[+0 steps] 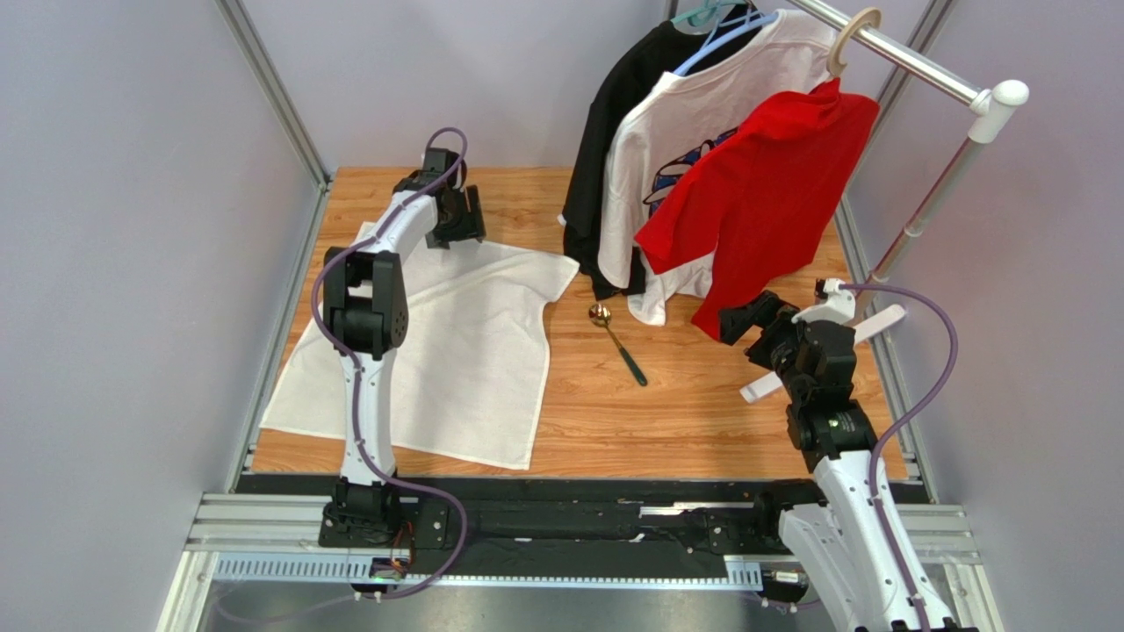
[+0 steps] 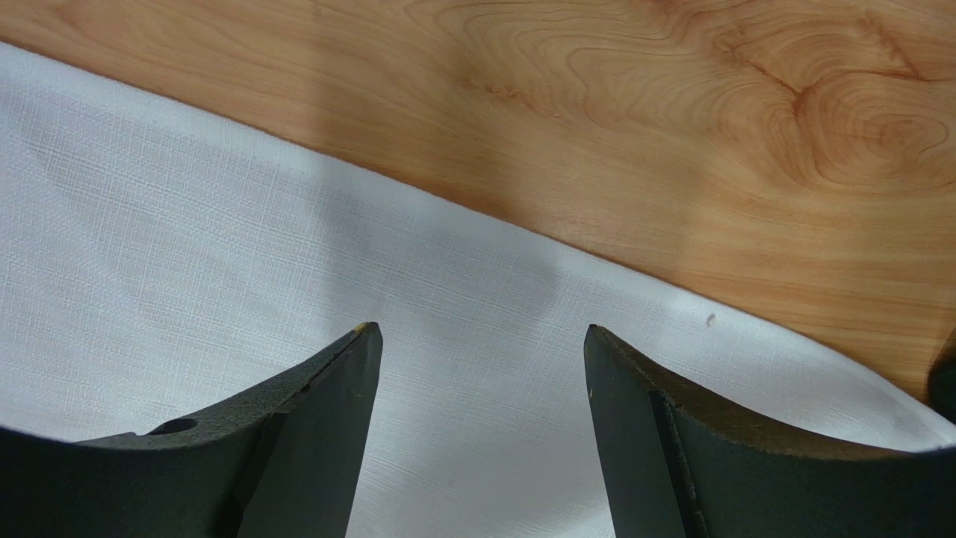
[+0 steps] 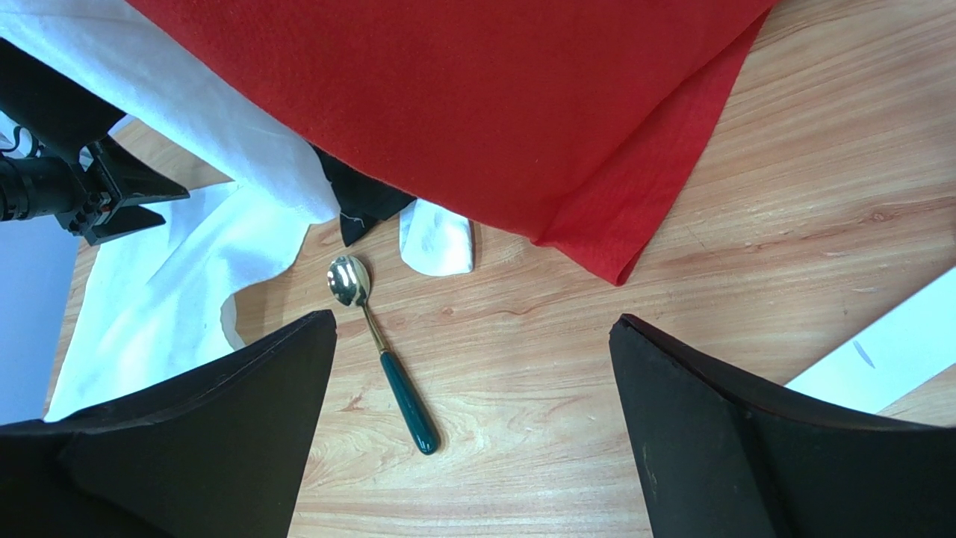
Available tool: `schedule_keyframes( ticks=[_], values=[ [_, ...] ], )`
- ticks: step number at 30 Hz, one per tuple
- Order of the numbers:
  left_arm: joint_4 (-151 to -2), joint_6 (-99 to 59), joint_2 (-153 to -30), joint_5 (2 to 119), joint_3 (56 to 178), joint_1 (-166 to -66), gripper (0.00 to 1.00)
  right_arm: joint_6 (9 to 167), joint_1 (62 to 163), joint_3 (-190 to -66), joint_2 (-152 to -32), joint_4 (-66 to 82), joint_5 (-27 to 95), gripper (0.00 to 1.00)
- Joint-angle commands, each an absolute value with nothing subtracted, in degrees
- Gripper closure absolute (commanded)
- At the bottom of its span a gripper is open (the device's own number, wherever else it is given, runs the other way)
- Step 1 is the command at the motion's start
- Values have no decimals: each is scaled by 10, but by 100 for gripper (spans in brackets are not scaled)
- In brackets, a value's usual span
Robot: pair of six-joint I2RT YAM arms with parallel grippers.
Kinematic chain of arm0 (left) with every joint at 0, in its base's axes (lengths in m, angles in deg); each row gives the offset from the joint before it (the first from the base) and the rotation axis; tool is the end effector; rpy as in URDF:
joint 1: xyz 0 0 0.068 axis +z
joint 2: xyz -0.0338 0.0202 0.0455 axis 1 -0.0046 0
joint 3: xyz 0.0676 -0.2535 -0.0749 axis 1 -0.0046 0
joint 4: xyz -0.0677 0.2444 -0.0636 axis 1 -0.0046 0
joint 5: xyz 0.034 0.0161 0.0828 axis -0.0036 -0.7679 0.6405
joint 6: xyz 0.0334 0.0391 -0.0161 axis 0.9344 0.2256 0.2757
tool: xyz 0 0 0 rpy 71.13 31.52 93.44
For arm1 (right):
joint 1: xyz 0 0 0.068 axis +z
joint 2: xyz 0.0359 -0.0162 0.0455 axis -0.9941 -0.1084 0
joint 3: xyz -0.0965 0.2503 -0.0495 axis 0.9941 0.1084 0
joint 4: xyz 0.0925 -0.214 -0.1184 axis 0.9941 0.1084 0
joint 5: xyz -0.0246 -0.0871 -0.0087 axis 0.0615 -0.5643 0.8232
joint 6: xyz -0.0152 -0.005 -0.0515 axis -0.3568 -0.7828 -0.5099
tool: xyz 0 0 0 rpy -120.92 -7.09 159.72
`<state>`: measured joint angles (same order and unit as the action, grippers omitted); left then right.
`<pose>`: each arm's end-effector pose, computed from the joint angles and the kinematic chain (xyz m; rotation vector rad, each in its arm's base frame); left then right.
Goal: Fold the napkin, place the utensils inside, and roll it up
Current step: Flatten the napkin out
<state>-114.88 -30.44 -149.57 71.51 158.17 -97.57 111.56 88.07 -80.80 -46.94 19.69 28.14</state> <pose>0.5079 -0.0683 0.1890 -0.3235 2.5344 -0.1429 0.1599 0.0133 0.2567 0.4131 1.9074 0.4354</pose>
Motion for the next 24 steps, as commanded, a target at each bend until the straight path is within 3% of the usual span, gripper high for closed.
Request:
schedule_keyframes(
  ticks=[1, 9, 24],
  values=[
    [-1159, -300, -1498, 694, 1604, -956, 24, 1119, 879, -831, -469, 166, 287, 3],
    [-1185, -314, -1524, 640, 1627, -916, 26, 1117, 879, -832, -468, 167, 286, 3],
    [-1214, -399, -1544, 669, 1632, -879, 27, 1118, 879, -834, -477, 167, 286, 3]
  ],
)
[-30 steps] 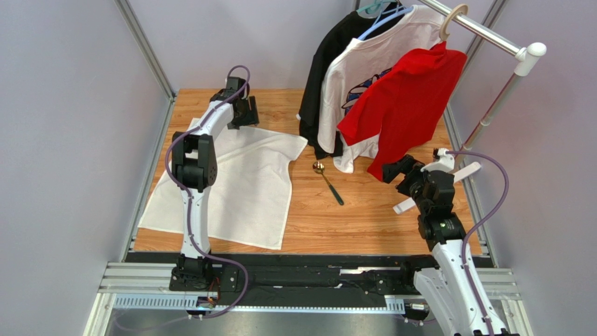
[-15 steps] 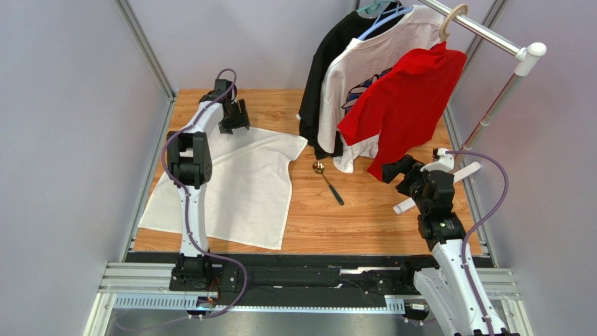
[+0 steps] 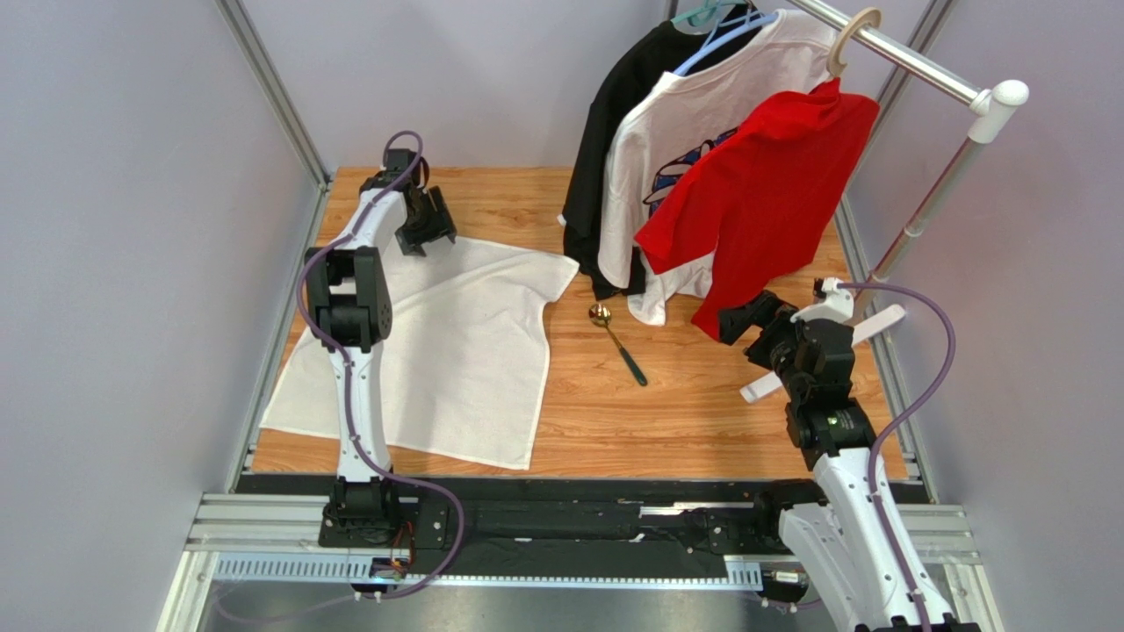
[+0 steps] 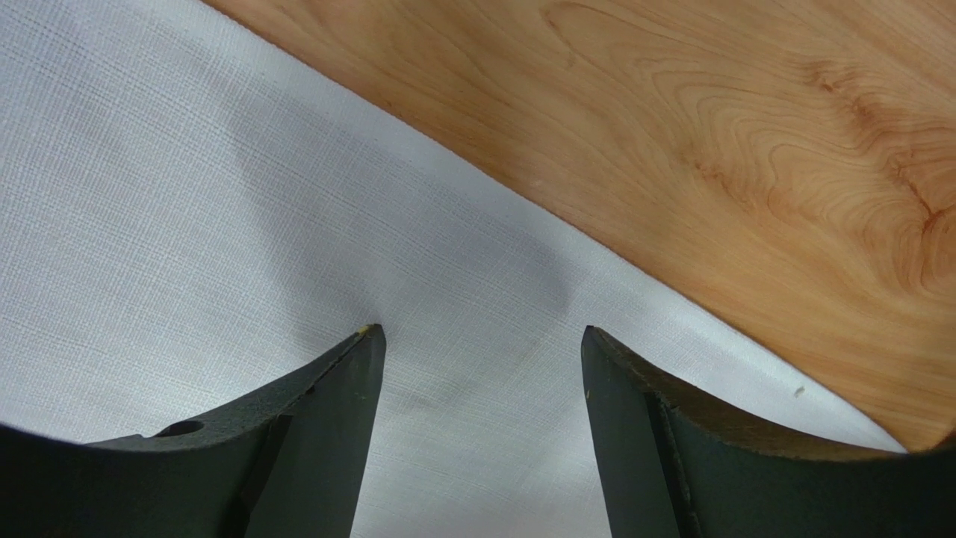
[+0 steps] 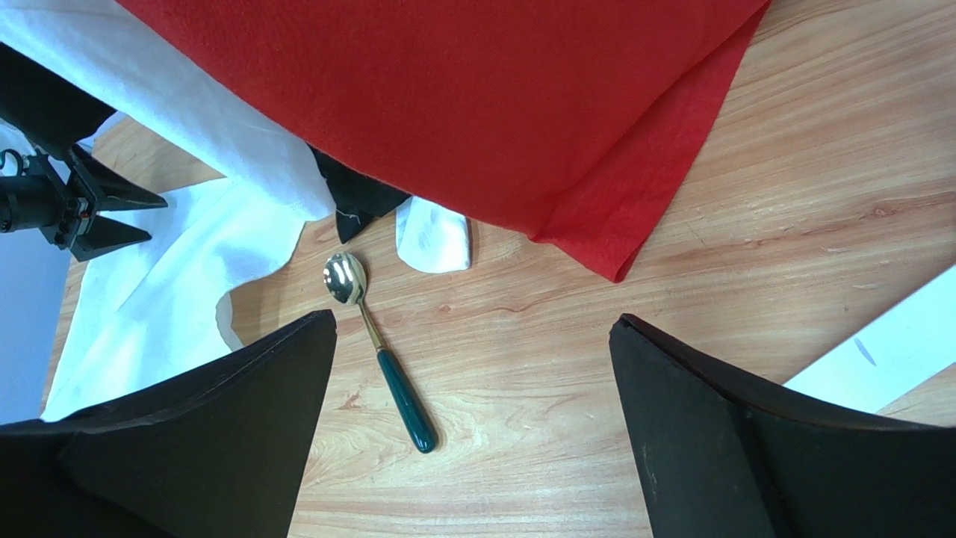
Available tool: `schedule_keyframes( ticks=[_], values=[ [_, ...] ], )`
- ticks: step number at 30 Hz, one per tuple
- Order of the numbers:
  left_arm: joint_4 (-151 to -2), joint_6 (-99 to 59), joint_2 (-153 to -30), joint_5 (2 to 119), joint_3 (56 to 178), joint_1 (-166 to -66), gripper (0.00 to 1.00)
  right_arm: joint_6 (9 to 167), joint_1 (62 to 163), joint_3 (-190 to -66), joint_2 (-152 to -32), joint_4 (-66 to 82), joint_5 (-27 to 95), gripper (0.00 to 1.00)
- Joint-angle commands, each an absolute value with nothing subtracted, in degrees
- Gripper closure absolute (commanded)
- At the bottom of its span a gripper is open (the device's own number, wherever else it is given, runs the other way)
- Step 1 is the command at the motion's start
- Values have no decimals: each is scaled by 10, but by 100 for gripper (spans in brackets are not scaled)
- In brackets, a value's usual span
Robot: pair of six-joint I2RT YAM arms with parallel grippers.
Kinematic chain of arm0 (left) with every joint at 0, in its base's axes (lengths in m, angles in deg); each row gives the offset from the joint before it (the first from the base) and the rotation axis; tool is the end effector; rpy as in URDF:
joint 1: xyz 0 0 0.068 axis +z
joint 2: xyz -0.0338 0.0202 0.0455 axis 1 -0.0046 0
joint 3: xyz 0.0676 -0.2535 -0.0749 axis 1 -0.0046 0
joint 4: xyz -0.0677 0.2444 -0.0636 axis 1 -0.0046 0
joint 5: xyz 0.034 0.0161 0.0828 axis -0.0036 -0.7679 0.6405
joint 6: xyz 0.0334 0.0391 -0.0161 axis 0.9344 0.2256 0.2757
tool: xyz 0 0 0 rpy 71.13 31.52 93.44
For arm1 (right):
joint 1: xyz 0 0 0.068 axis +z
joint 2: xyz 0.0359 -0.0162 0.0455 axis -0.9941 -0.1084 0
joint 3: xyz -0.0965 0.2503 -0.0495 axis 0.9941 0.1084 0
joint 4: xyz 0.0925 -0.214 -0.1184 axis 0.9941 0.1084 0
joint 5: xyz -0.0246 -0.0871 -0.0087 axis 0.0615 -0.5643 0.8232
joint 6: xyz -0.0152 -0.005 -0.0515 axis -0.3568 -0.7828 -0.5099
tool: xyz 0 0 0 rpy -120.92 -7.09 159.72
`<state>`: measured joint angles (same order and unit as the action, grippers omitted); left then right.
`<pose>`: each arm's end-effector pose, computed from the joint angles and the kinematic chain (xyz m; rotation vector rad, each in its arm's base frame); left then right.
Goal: Fold the napkin, place the utensils inside, and roll it up
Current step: Flatten the napkin out
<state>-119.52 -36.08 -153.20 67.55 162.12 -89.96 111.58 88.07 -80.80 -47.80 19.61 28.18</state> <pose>0.5174 -0.0029 0.1743 -0.6082 2.5681 -0.1970 0.1621 0.0135 0.2547 0.4163 1.9208 0.4335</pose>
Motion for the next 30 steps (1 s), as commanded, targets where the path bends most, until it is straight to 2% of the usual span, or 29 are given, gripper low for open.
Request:
schedule_keyframes(
  ticks=[1, 16, 30],
  values=[
    [-1210, -408, -1543, 664, 1628, -869, 28, 1118, 879, -834, -476, 167, 286, 3],
    [-1169, -432, -1505, 637, 1558, -819, 29, 1116, 879, -833, -485, 165, 287, 3],
    [-1139, -399, -1423, 660, 1484, -830, 28, 1116, 879, -833, -483, 166, 291, 3]
  ],
)
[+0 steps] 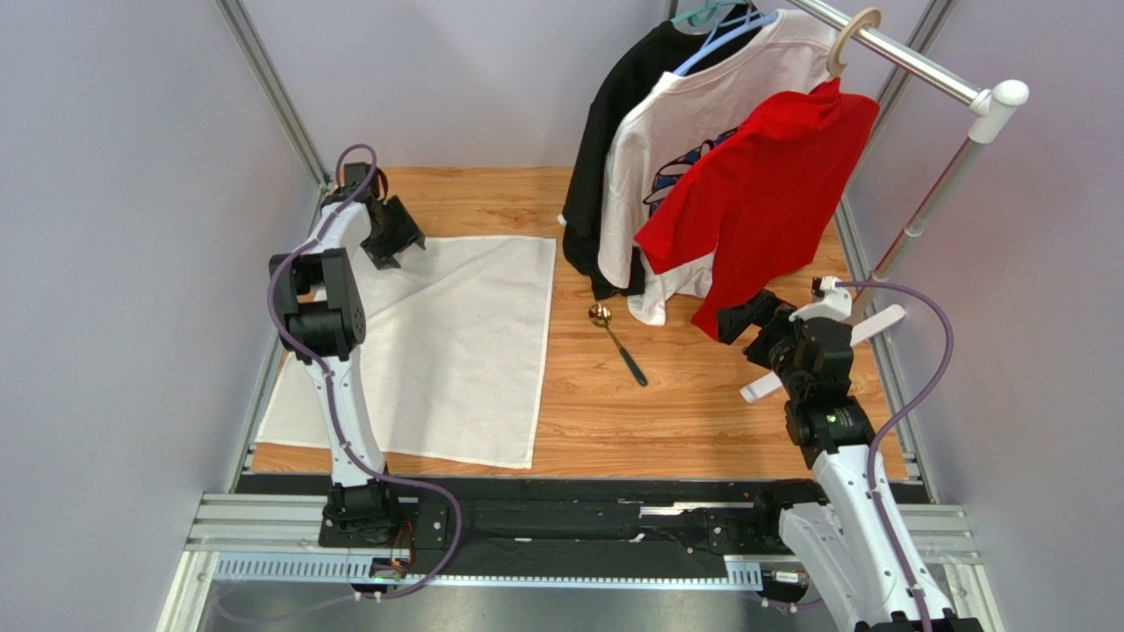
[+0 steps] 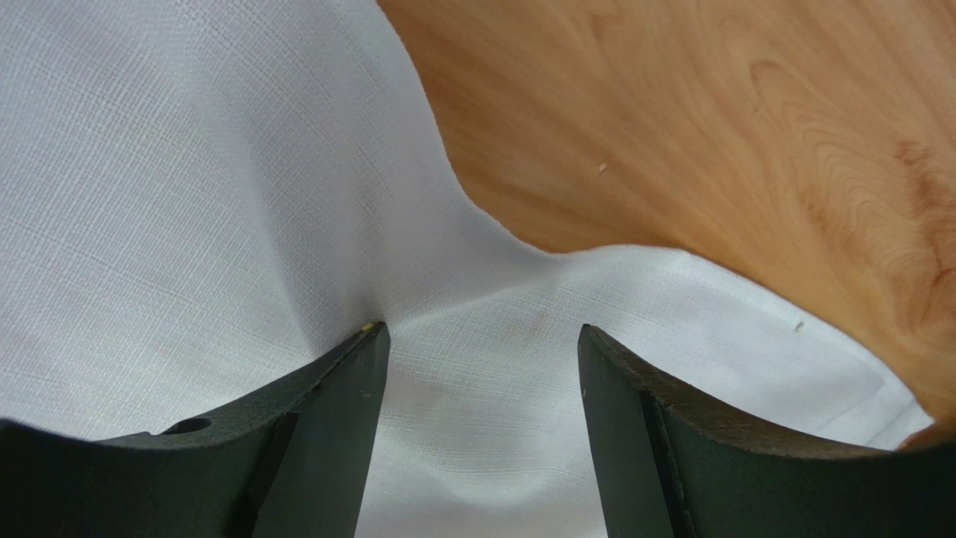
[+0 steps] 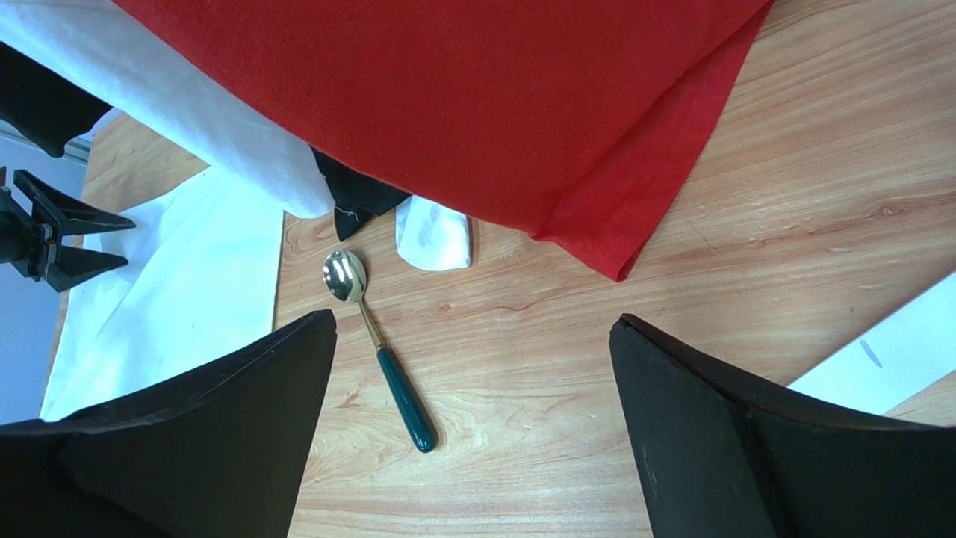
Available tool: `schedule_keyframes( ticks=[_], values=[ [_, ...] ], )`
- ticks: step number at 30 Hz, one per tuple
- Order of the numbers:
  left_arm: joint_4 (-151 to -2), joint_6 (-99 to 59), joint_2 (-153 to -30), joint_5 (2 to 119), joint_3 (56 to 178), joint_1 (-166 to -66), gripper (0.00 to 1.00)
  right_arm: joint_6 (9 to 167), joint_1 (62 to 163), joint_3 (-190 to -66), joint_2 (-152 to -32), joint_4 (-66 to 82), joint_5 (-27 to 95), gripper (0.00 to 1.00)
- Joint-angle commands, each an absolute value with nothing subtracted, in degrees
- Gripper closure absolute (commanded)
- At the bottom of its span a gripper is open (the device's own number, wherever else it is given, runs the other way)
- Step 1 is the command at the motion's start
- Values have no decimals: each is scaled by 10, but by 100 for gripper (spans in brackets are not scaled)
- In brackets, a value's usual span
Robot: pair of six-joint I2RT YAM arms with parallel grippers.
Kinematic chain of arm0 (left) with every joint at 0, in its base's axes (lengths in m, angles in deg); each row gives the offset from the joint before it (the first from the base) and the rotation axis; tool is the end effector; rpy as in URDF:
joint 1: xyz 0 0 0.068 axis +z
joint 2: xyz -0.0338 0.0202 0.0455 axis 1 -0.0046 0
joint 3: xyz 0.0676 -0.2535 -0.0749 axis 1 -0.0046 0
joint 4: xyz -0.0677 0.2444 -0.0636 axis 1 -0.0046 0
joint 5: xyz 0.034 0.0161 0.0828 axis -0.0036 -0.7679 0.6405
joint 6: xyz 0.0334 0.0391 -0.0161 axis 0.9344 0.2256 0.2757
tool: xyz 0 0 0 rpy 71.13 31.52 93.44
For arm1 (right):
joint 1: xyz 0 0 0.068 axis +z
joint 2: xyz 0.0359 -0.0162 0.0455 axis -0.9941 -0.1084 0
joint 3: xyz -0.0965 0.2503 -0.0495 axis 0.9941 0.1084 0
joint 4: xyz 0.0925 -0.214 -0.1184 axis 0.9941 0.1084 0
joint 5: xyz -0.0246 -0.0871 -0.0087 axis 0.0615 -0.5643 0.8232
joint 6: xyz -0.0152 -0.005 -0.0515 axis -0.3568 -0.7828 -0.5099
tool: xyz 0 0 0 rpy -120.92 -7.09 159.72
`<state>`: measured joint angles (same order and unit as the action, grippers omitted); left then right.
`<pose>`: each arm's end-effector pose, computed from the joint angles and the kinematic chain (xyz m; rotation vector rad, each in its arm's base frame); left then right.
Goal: Fold the napkin, place the utensils inside, and roll it up
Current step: Flatten the napkin out
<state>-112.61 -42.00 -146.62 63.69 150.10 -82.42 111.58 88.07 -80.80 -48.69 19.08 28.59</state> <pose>0.4906 0.0597 0.1730 -0.8750 2.4696 -0.2803 0.1646 0.0139 0.2534 0.4132 1.9286 0.4390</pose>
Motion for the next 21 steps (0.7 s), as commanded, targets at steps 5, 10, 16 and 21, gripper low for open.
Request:
schedule_keyframes(
  ticks=[5, 10, 16, 21],
  values=[
    [-1133, -391, -1405, 676, 1501, -881, 27, 1116, 878, -834, -481, 167, 293, 2],
    [-1132, -406, -1426, 689, 1512, -896, 27, 1114, 879, -837, -475, 173, 294, 2],
    [-1130, -414, -1457, 689, 1516, -896, 27, 1111, 879, -839, -468, 178, 287, 2],
    [-1139, -406, -1481, 703, 1548, -896, 27, 1111, 879, -840, -473, 178, 285, 2]
  ],
)
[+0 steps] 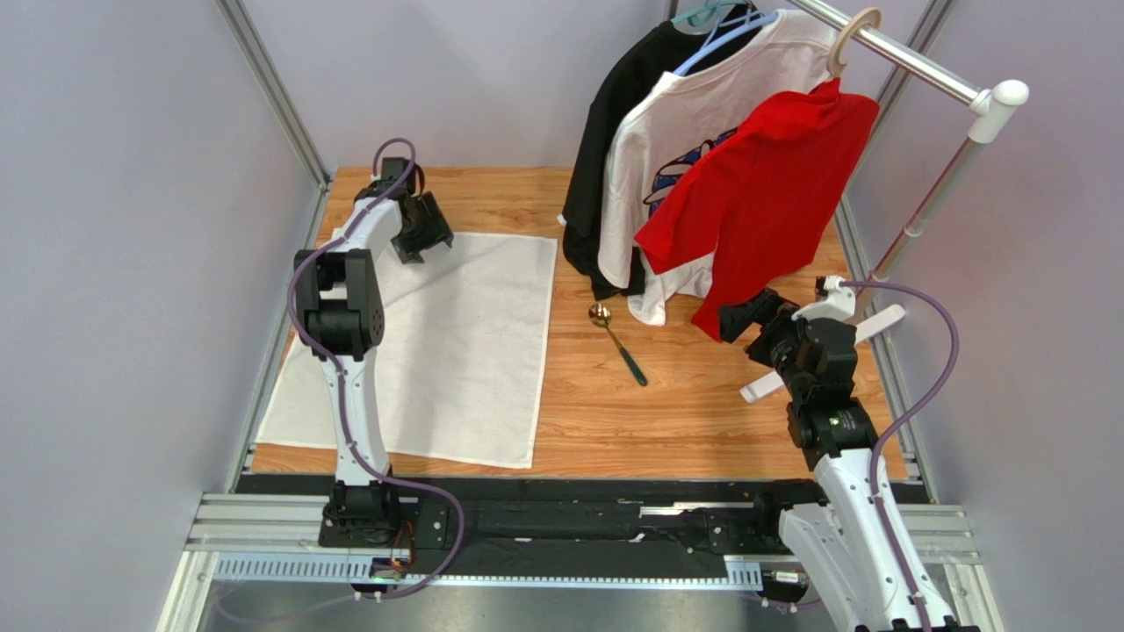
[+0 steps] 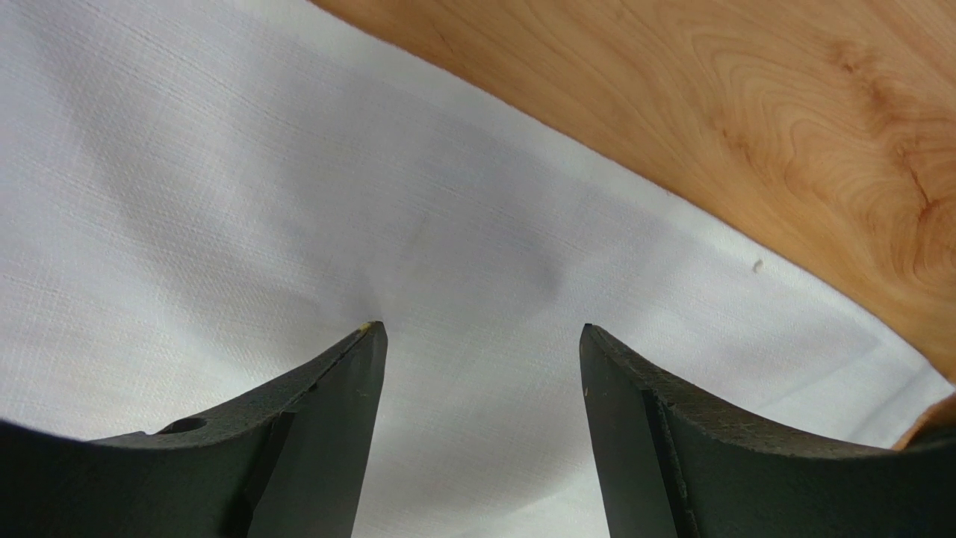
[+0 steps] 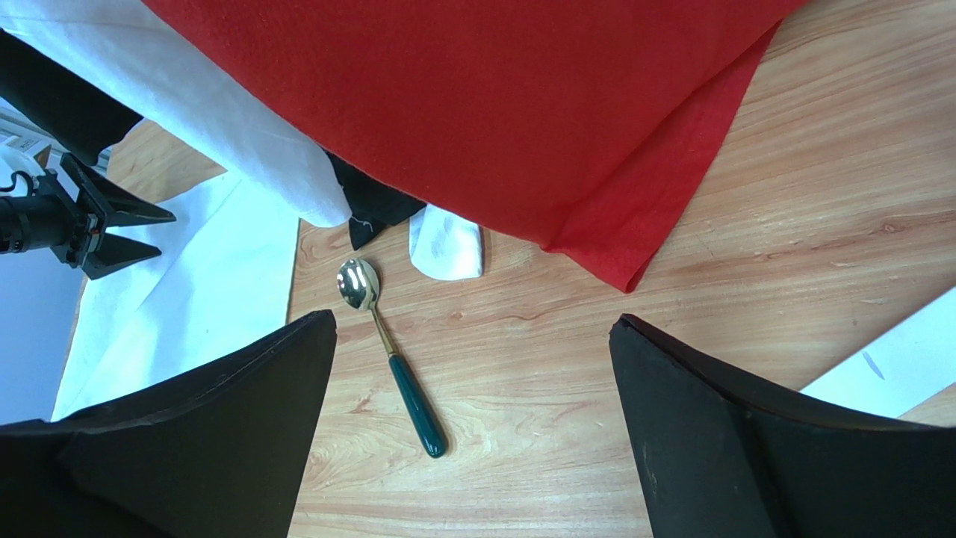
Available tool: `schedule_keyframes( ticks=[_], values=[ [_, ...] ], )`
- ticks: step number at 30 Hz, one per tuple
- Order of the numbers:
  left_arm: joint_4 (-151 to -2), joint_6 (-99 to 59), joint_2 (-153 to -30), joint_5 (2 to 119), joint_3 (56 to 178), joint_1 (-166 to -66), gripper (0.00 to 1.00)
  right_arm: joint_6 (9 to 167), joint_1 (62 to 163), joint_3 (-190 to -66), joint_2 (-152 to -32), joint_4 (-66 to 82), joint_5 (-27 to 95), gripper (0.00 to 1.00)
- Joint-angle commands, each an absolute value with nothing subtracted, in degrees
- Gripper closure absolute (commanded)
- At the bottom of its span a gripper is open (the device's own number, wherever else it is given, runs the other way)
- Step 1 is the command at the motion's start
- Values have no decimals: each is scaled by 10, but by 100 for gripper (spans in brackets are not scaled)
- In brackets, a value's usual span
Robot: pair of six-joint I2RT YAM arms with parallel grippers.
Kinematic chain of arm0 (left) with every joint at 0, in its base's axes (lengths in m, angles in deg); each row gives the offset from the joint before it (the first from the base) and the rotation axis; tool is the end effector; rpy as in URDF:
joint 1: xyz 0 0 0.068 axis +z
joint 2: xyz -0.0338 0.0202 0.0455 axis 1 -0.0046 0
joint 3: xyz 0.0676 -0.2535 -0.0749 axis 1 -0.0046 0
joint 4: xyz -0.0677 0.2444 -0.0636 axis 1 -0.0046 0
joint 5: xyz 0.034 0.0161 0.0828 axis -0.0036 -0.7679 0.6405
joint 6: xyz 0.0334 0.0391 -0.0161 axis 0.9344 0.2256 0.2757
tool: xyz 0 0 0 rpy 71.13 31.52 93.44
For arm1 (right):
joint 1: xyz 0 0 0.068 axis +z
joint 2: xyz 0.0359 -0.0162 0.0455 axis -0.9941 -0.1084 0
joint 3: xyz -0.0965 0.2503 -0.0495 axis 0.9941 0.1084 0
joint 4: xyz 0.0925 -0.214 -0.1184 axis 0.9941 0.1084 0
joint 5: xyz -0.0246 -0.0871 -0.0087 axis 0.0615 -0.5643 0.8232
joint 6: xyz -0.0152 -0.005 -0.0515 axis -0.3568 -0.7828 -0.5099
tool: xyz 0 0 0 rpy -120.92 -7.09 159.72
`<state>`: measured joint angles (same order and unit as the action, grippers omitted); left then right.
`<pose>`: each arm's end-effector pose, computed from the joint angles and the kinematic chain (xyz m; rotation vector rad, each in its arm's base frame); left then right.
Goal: Fold the napkin, place the utensils inside, and roll it up
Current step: Flatten the napkin out
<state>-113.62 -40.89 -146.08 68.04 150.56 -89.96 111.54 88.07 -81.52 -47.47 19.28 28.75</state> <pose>0.4932 -0.0025 0.1787 -0.7120 2.5182 -0.2222 0.1616 0.0138 0.2606 0.4034 1.8997 0.4473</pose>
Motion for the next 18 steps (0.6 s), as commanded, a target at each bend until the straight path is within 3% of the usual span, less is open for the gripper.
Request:
schedule_keyframes(
  ticks=[1, 10, 18],
  values=[
    [-1148, -402, -1487, 705, 1563, -895, 27, 1110, 878, -840, -474, 178, 285, 2],
    [-1169, -392, -1523, 703, 1620, -894, 27, 1109, 879, -841, -483, 175, 285, 2],
    [-1111, -349, -1426, 705, 1548, -912, 26, 1108, 879, -841, -483, 174, 290, 2]
  ],
)
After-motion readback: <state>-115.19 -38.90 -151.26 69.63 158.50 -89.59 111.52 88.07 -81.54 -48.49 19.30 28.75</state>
